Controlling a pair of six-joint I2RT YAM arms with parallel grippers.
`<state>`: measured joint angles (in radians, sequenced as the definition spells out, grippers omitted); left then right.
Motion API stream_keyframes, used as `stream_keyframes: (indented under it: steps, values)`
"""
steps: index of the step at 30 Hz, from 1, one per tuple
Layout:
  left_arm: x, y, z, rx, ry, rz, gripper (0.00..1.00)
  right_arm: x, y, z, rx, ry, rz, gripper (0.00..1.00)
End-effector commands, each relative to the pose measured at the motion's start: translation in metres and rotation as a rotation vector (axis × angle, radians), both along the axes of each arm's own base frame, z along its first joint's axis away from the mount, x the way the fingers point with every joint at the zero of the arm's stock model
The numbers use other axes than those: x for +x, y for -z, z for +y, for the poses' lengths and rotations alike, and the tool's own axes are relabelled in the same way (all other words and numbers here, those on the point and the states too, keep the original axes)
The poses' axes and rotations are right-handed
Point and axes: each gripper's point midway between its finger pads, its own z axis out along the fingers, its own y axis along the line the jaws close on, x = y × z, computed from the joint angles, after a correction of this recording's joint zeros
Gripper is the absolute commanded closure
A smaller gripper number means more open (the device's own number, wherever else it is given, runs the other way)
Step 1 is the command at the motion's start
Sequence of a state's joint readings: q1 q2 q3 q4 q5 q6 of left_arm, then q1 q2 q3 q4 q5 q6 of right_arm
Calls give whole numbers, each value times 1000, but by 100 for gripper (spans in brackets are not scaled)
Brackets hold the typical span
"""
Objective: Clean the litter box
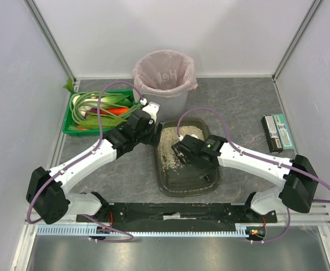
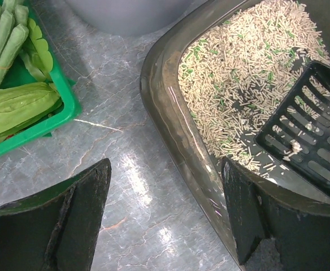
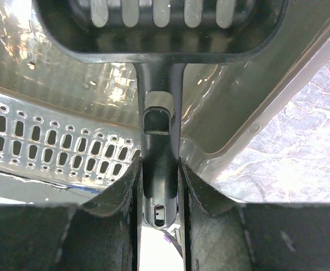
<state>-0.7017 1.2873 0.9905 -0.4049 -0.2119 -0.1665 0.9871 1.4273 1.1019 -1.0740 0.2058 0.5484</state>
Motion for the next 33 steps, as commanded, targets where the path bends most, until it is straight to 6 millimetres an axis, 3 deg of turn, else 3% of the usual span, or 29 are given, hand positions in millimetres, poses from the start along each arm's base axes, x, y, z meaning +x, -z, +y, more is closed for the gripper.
stream_keyframes:
  steps: [1,5,8,16,23,33]
  values:
    - [12,-15,8,22,-25,-89,15,-2,-8,10,42,-69,2,100]
    - [11,-22,11,20,-30,-107,15,11,-13,-12,-46,26,-96,100]
    - [11,-21,11,7,-32,-124,15,2,-9,1,44,-10,-78,100]
    - [9,-3,1,15,0,-50,15,1,-17,1,67,-22,-102,100]
    - [9,-5,3,17,-4,-58,15,2,-24,1,71,-11,-106,100]
    - [11,-14,12,21,-39,-98,15,4,-52,0,124,-28,-159,100]
